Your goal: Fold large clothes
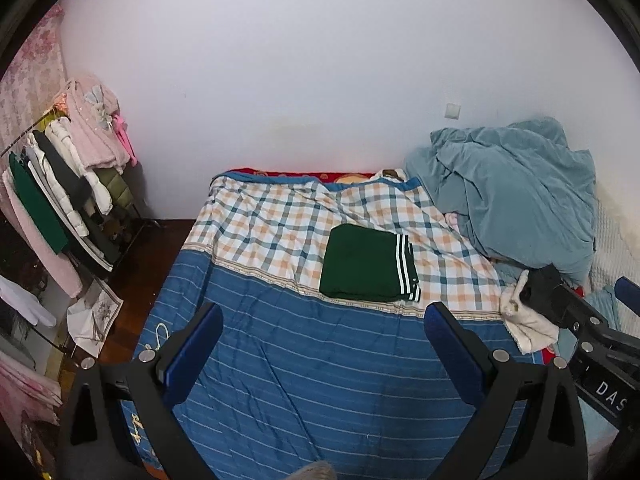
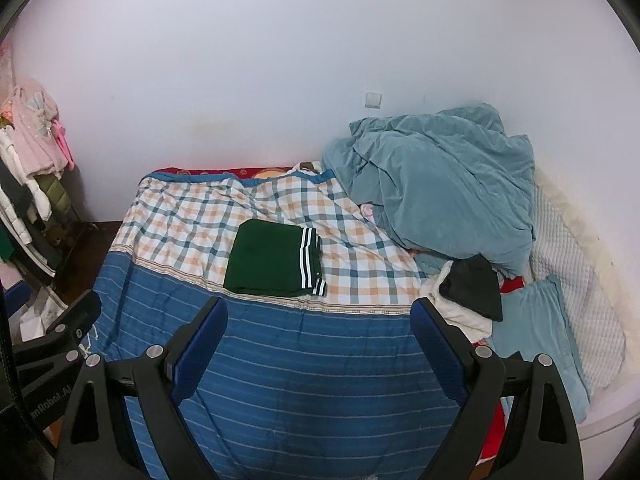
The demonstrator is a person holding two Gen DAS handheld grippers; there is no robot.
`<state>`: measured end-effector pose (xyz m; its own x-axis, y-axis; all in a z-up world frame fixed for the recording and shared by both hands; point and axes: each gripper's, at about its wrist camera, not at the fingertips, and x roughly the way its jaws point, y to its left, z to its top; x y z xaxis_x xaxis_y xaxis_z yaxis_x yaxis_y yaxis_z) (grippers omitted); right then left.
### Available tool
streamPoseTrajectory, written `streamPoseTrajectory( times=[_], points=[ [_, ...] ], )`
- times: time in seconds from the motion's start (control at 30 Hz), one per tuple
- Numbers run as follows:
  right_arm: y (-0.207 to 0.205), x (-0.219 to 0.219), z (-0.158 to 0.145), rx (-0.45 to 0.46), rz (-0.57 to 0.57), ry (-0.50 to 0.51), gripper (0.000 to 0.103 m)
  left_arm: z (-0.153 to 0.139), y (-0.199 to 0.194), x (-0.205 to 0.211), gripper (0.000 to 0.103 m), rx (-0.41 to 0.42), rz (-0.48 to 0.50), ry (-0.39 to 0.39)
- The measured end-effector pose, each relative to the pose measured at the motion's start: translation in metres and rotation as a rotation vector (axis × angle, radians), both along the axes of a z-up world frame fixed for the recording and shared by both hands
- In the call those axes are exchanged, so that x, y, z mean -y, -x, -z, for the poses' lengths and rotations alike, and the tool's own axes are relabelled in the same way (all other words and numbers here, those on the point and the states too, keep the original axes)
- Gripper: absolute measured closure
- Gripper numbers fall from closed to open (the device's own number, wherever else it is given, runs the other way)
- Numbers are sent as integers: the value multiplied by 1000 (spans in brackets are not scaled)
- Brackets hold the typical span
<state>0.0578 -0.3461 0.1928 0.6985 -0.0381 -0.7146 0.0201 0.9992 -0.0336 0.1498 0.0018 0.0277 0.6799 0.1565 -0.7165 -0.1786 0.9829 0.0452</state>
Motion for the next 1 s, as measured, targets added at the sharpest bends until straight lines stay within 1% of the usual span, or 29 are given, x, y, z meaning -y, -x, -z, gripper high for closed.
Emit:
streamPoseTrajectory(
  times=[0.07, 0.2, 0.5, 1.0],
  points=[
    [2, 2, -3, 12, 6, 2, 6, -1, 1, 1, 0, 2, 1, -7],
    [4, 7, -4, 18, 3, -4, 5, -2, 4, 3, 0, 7, -2, -1],
    [1, 14, -1, 12, -24, -40, 4, -6, 11, 5, 0, 24, -15, -13],
    [5, 15, -3, 26, -37, -47, 4, -16, 15, 2, 0, 45, -24, -16]
  ],
)
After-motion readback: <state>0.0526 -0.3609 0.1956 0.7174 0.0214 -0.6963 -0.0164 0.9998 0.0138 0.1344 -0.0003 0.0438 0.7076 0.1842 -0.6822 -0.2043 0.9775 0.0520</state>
